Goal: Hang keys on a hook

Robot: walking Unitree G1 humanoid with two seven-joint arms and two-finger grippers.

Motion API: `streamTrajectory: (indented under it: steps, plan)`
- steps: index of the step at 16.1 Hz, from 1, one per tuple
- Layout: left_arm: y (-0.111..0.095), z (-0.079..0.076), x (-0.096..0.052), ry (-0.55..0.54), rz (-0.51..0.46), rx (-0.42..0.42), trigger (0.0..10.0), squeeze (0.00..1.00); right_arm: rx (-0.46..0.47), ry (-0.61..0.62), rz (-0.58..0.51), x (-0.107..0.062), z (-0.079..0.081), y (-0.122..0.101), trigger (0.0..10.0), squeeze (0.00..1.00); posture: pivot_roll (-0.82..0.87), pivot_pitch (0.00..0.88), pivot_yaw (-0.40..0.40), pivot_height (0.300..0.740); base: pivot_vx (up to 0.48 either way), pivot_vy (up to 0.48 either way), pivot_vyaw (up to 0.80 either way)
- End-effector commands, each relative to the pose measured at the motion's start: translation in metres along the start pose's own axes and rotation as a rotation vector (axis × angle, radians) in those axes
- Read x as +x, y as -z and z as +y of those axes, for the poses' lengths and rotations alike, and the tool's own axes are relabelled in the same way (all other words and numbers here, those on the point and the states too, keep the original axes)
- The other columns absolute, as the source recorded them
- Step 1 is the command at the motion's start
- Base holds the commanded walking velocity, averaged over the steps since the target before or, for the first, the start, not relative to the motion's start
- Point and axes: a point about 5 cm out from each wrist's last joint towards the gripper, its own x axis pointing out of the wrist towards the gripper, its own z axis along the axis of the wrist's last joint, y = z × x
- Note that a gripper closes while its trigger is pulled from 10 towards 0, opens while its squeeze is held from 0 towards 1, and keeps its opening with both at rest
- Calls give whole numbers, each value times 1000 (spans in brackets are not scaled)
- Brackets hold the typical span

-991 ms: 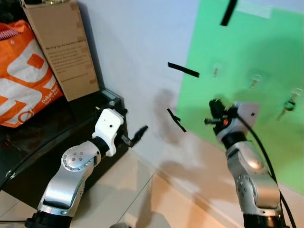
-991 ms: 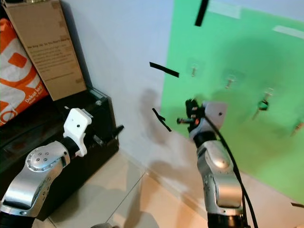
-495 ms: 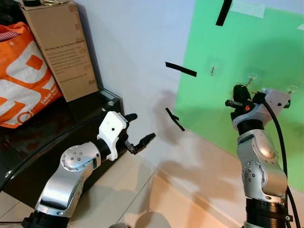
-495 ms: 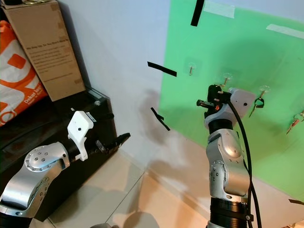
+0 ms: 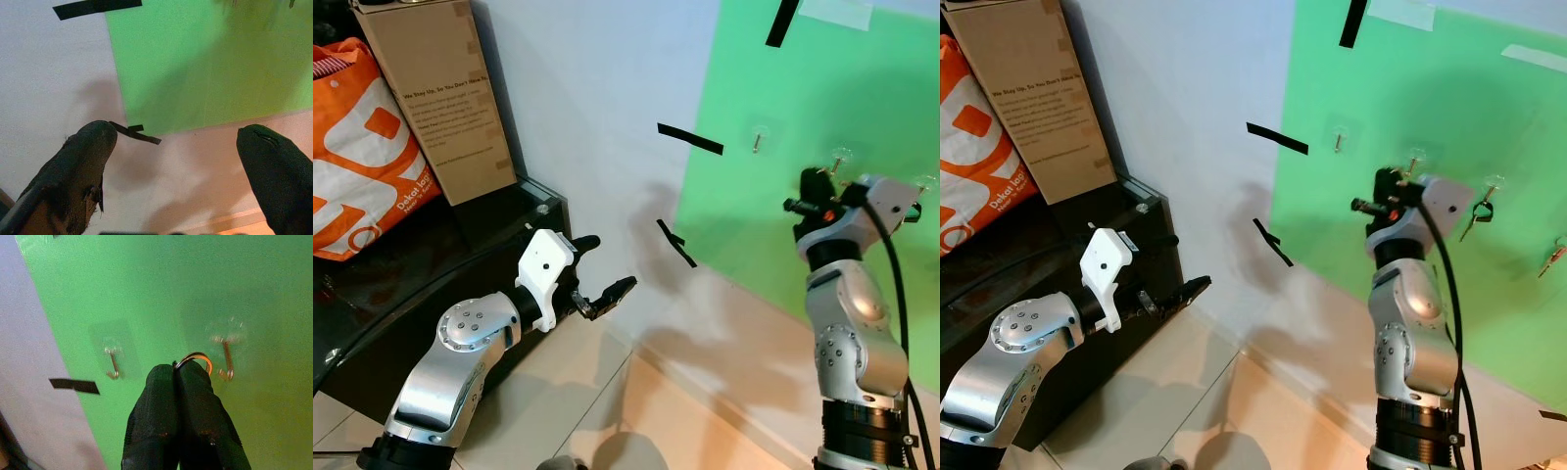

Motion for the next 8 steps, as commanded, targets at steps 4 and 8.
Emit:
streamTrajectory:
  steps: [4,8]
  plan:
    - [-6,-3,2,33,-8,24,10000,0,38,44,-9,1,-11,-3,10000,0,26,0,2,740,0,0,0]
    - [-6,-3,3,37,-8,21,10000,0,70,79,38,-2,-18,5,10000,0,25,0,3,740,0,0,0]
